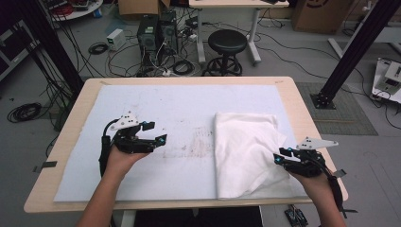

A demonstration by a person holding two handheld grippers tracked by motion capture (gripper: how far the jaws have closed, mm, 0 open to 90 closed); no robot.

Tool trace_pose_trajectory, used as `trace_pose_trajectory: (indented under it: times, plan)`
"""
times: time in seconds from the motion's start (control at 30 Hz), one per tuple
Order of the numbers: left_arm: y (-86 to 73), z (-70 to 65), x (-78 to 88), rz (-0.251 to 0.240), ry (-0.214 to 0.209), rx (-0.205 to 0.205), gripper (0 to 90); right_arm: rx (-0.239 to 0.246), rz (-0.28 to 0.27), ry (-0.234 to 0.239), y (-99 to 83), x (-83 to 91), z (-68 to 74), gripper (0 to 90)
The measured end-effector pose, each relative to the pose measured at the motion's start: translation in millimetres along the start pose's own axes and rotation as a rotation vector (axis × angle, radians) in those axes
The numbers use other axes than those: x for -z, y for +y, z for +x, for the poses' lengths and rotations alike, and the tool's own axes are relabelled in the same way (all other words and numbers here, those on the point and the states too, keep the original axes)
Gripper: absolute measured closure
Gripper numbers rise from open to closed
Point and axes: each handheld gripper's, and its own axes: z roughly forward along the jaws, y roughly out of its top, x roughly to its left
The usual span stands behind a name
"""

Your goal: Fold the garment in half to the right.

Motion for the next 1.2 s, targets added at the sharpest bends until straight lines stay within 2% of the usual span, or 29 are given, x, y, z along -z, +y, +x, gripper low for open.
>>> trace_pose_trajectory:
  times: [0.13,0.23,0.27,0.33,0.37,0.47,0.57,0.67,0.8,0.87,0.97,1.03,1.07,1.13,1.2]
  plan:
    - [0.6,0.3,1.3,-0.004,0.002,-0.003,25.0,0.012,0.039,0.017,-3.0,-12.2,6.0,61.6]
    - [1.2,0.8,2.5,-0.009,0.004,-0.003,25.0,0.013,0.05,0.017,-5.4,-12.8,7.7,61.5]
    - [1.2,1.4,3.3,-0.01,0.004,-0.003,24.9,0.008,0.059,0.016,-16.9,-8.2,11.3,61.6]
    - [0.9,1.0,2.8,-0.007,0.006,-0.003,24.9,0.004,0.062,0.018,-20.1,-6.4,12.2,61.6]
    - [0.2,-0.1,0.4,0.001,0.004,-0.005,24.9,0.003,0.087,0.031,-29.1,-0.8,16.1,61.6]
    - [0.2,-0.6,-1.5,0.006,0.004,-0.008,24.9,0.01,0.101,0.038,-32.6,4.9,18.1,61.5]
    - [1.3,-2.6,-2.7,0.005,0.001,-0.012,24.9,0.011,0.068,0.019,-25.4,14.7,16.2,60.2]
    - [2.1,-4.4,-2.8,0.001,-0.004,-0.014,24.9,0.003,0.048,0.001,-15.7,12.2,8.9,58.9]
    - [1.7,-3.6,-3.2,0.004,-0.002,-0.012,24.9,-0.002,0.054,-0.018,-10.1,6.6,2.2,58.0]
    - [1.1,-2.5,-3.6,0.004,-0.002,-0.011,24.9,-0.031,0.056,-0.062,-1.6,-8.2,-14.9,57.3]
    - [0.6,-1.7,-3.9,0.005,-0.002,-0.008,24.9,-0.06,0.057,-0.073,1.5,-16.5,-24.0,57.1]
    - [0.2,-1.0,-4.2,0.007,-0.001,-0.008,24.9,-0.085,0.07,-0.096,6.5,-29.8,-36.7,57.1]
    - [0.2,-1.0,-4.2,0.007,-0.001,-0.008,24.9,-0.085,0.07,-0.096,6.5,-29.8,-36.7,57.1]
    - [0.2,-1.0,-4.1,0.007,-0.002,-0.009,24.9,-0.121,0.073,-0.122,14.3,-45.3,-50.4,57.2]
    - [0.3,-0.9,-3.6,0.005,-0.001,-0.01,24.9,-0.133,0.062,-0.136,21.3,-54.8,-57.2,57.2]
